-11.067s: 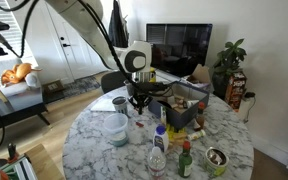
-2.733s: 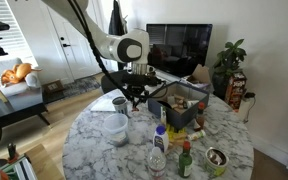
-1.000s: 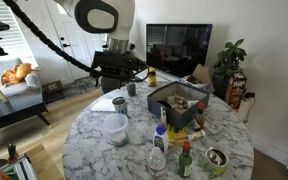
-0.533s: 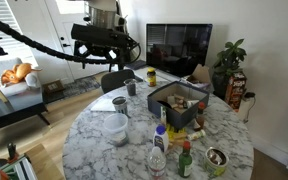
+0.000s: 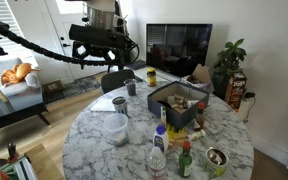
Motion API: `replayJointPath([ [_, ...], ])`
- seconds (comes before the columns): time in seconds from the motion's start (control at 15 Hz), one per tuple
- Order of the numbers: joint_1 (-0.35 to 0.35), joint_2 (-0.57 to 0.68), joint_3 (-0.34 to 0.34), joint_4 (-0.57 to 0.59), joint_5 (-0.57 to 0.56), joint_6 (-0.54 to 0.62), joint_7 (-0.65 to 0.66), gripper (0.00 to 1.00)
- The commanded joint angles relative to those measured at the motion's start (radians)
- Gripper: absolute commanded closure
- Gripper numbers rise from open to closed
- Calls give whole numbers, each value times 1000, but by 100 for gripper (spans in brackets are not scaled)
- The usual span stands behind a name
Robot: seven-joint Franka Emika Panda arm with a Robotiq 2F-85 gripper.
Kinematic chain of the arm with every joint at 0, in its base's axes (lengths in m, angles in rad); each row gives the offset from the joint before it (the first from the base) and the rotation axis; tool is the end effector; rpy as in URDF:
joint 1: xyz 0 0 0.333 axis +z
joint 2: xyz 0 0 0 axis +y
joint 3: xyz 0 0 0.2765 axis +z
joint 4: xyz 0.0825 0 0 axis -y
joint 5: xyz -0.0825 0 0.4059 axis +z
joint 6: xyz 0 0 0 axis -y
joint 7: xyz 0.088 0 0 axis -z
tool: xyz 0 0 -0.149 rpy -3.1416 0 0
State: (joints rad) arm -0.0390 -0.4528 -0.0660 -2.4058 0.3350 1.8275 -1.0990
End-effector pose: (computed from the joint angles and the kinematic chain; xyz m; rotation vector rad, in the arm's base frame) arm 0.4335 -0.0042 0.3911 -2.5066 -1.2043 -0.1277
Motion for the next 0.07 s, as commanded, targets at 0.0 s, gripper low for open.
replayJointPath([
  [0.0, 32, -1, -29, 0, -12, 2, 11, 0],
])
